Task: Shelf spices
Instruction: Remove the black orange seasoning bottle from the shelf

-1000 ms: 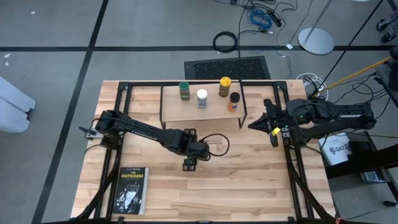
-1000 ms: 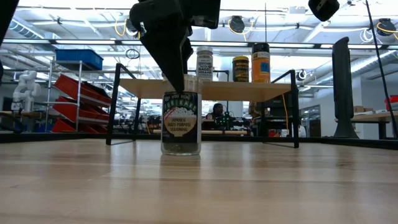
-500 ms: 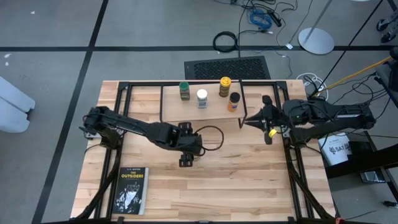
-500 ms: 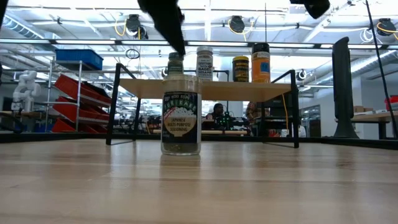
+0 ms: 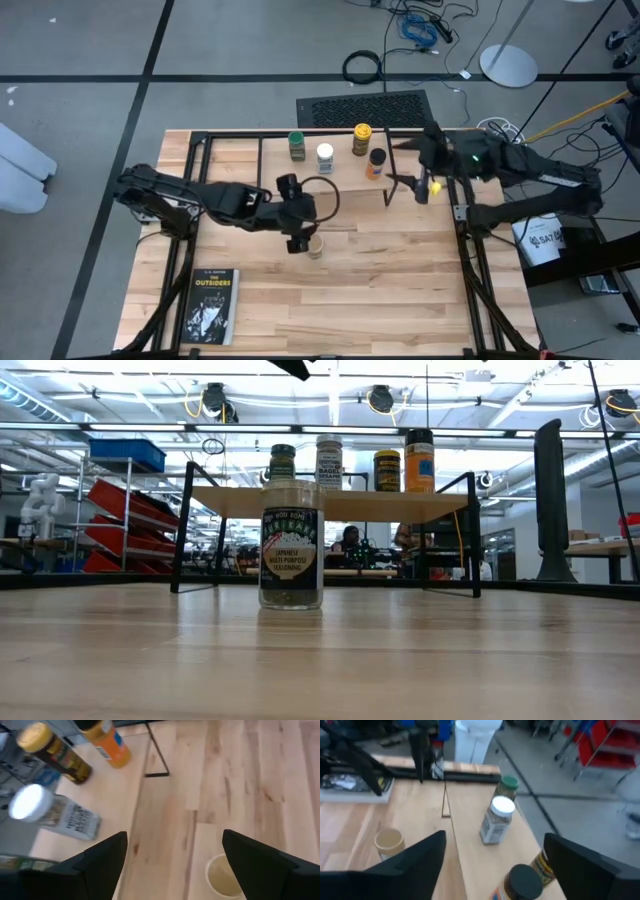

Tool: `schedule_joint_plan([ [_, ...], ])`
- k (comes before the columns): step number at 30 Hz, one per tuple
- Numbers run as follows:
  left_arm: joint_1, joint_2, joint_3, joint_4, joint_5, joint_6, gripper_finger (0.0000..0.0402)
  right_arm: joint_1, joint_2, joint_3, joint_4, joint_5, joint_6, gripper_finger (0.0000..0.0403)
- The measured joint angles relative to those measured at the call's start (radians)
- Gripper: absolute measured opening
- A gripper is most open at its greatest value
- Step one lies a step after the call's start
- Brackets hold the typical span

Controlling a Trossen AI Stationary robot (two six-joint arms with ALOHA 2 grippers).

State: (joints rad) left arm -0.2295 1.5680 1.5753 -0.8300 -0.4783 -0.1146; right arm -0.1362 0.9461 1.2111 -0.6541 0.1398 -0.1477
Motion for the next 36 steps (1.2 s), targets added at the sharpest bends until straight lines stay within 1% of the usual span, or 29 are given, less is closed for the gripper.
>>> schedule_joint_plan([
  [3, 0.0, 0.0, 0.0, 0.007, -0.011, -0.002, 0.0336, -0.071, 0.088, 0.102, -0.113, -0.072, -0.018, 0.0339],
  [7, 0.0, 0.0, 0.0, 0.004, -0.007, -0.002, 0.0336, -0.151, 0.216, 0.245, -0.255, -0.129, -0.07, 0.034],
  [10, 0.0, 0.0, 0.0, 0.002, -0.004, -0.009, 0.0336, -0.191, 0.3, 0.335, -0.334, -0.147, -0.097, 0.034],
  [13, 0.0, 0.0, 0.0, -0.002, -0.003, -0.011, 0.0336, -0.219, 0.365, 0.39, -0.398, -0.164, -0.124, 0.034],
  [18, 0.0, 0.0, 0.0, -0.043, -0.001, -0.037, 0.0336, -0.253, 0.436, 0.409, -0.478, -0.175, -0.134, 0.034],
  [24, 0.0, 0.0, 0.0, -0.066, -0.001, -0.038, 0.0336, -0.292, 0.491, 0.409, -0.503, -0.177, -0.145, 0.034],
  [28, 0.0, 0.0, 0.0, -0.071, -0.001, -0.038, 0.0336, -0.318, 0.525, 0.409, -0.526, -0.23, -0.145, 0.034],
  [36, 0.0, 0.0, 0.0, -0.071, -0.001, -0.038, 0.0336, -0.323, 0.576, 0.409, -0.556, -0.251, -0.153, 0.034],
])
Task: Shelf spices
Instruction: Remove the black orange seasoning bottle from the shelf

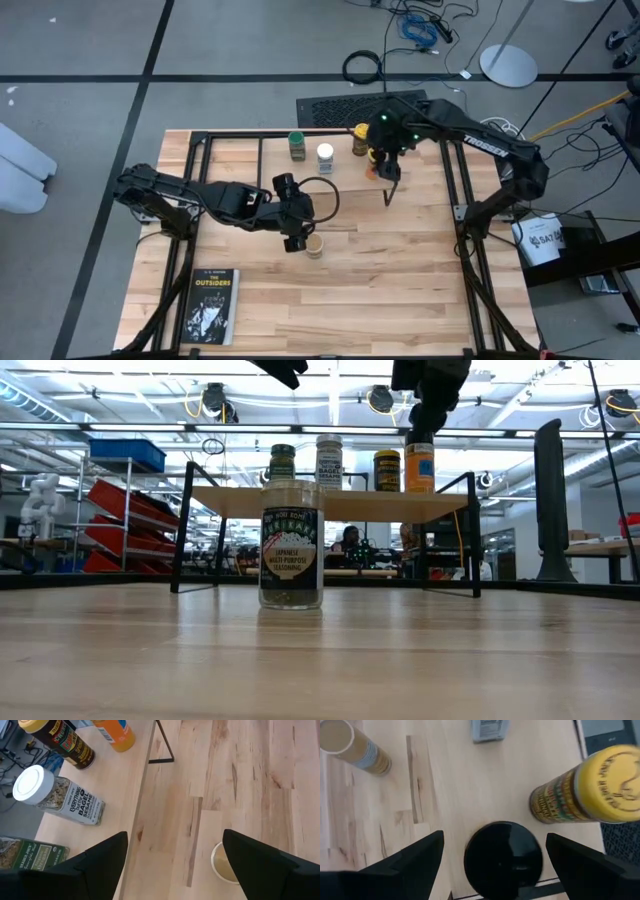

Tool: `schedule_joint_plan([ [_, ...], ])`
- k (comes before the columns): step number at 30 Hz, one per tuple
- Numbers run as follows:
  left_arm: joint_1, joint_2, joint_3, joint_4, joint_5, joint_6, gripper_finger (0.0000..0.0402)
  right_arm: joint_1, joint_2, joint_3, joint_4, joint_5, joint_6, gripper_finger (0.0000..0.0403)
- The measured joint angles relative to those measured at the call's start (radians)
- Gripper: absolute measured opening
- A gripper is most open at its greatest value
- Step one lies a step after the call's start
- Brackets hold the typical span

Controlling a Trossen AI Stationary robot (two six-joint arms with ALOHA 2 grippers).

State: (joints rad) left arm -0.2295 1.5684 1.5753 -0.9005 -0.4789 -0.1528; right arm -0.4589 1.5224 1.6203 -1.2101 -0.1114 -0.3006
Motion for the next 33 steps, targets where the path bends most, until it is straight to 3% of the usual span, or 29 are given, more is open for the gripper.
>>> schedule_joint_plan([
  [9, 0.0, 0.0, 0.0, 0.0, 0.004, -0.002, 0.0336, 0.0, 0.014, 0.0, -0.026, 0.006, -0.004, 0.0321],
  [22, 0.0, 0.0, 0.0, 0.0, 0.004, -0.001, 0.0336, 0.001, 0.013, 0.001, -0.035, 0.005, 0.001, 0.0201],
  [33, 0.0, 0.0, 0.0, -0.009, 0.004, 0.0, 0.0336, 0.022, -0.013, 0.011, -0.092, 0.008, 0.022, 0.0203],
])
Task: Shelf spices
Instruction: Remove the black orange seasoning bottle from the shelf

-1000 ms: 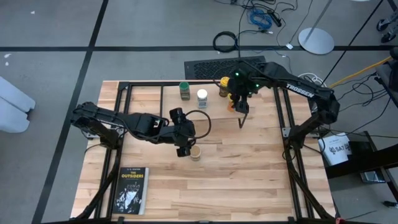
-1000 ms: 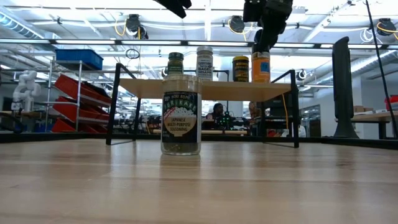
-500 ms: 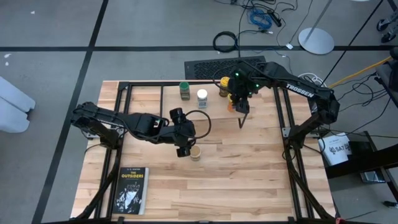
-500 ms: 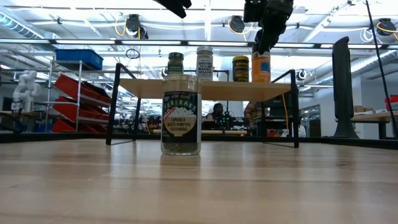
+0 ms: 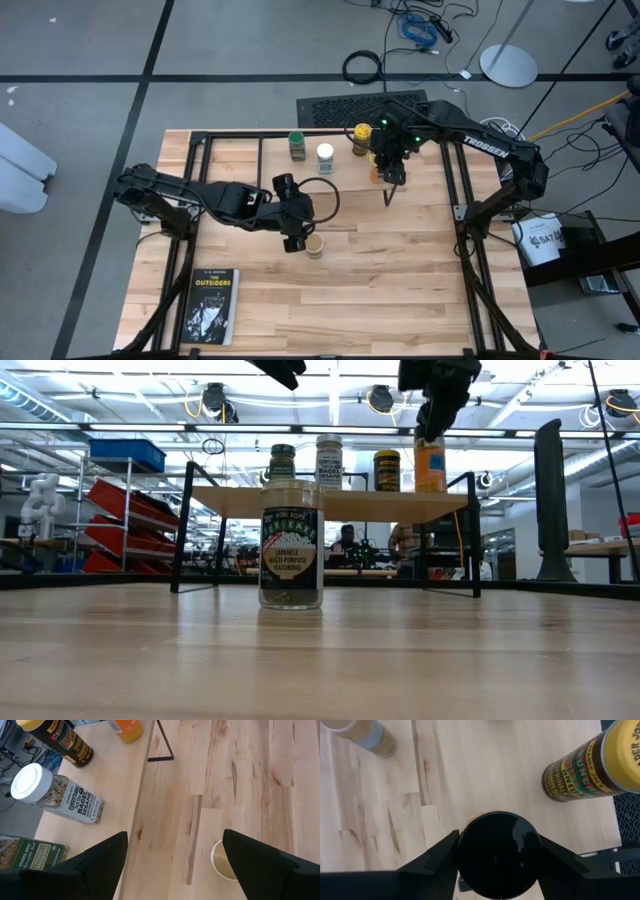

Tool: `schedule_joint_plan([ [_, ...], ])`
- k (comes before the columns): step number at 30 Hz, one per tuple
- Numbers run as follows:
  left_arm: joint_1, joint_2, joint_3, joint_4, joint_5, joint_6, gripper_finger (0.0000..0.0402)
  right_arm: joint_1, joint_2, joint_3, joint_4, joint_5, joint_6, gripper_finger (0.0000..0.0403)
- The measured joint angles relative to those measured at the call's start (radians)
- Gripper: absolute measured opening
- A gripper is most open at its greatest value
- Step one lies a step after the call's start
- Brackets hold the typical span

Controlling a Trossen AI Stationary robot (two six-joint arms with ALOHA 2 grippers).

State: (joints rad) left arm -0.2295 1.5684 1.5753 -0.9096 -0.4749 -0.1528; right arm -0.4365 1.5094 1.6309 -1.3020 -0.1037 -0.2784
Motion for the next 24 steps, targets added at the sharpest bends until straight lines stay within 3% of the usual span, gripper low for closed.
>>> schedule_joint_plan([
  [11, 0.0, 0.0, 0.0, -0.028, -0.002, 0.0, 0.0336, 0.125, -0.07, 0.121, -0.078, -0.003, 0.141, 0.0202],
  [24, -0.023, -0.129, 0.001, -0.06, -0.066, -0.13, 0.0336, 0.421, -0.142, 0.139, -0.126, 0.006, 0.434, 0.0203],
])
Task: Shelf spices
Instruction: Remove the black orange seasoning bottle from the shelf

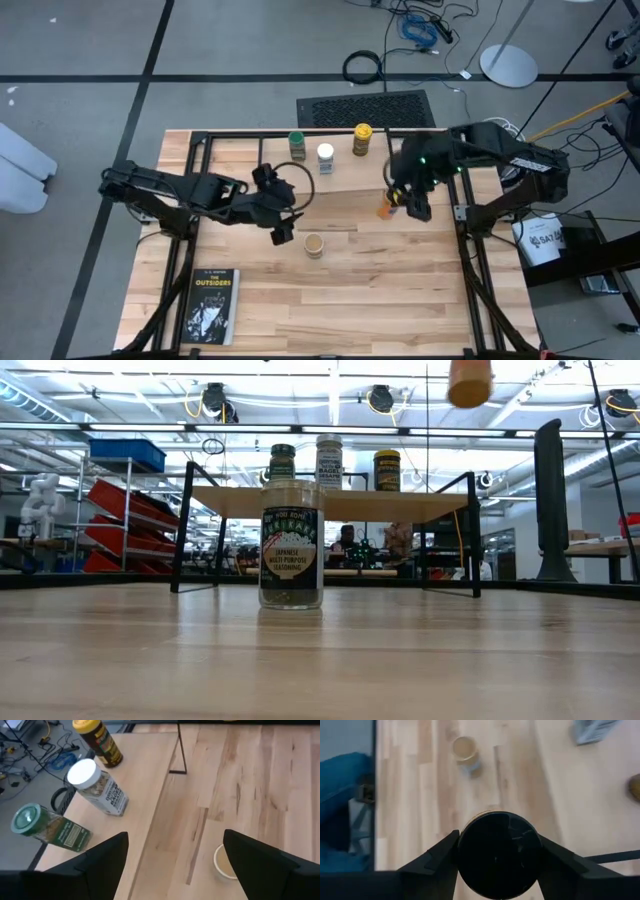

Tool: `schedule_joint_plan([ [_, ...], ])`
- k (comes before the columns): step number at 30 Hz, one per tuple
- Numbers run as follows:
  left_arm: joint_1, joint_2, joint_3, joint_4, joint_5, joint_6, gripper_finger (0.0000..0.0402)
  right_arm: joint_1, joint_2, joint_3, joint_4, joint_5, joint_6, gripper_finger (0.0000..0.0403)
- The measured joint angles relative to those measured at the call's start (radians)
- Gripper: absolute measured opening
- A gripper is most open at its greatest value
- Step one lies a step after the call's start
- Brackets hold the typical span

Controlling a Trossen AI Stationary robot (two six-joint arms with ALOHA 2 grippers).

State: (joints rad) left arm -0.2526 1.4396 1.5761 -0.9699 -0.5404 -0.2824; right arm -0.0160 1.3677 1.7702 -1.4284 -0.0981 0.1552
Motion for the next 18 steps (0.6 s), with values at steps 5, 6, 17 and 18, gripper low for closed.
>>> schedule_joint_plan([
  [5, -0.023, -0.002, 0.0, -0.003, -0.014, -0.001, 0.0336, 0.13, 0.0, -0.001, -0.032, 0.12, 0.127, 0.0203],
  [6, -0.027, -0.002, 0.0, -0.01, -0.015, -0.001, 0.0336, 0.155, -0.001, -0.01, -0.04, 0.148, 0.158, 0.0203],
  [17, -0.058, -0.003, 0.0, -0.021, -0.016, 0.0, 0.0336, 0.315, -0.065, -0.348, 0.07, 0.263, 0.422, 0.0203],
  [18, -0.058, -0.003, 0.0, -0.021, -0.016, 0.0, 0.0336, 0.317, -0.067, -0.381, 0.098, 0.267, 0.427, 0.0203],
])
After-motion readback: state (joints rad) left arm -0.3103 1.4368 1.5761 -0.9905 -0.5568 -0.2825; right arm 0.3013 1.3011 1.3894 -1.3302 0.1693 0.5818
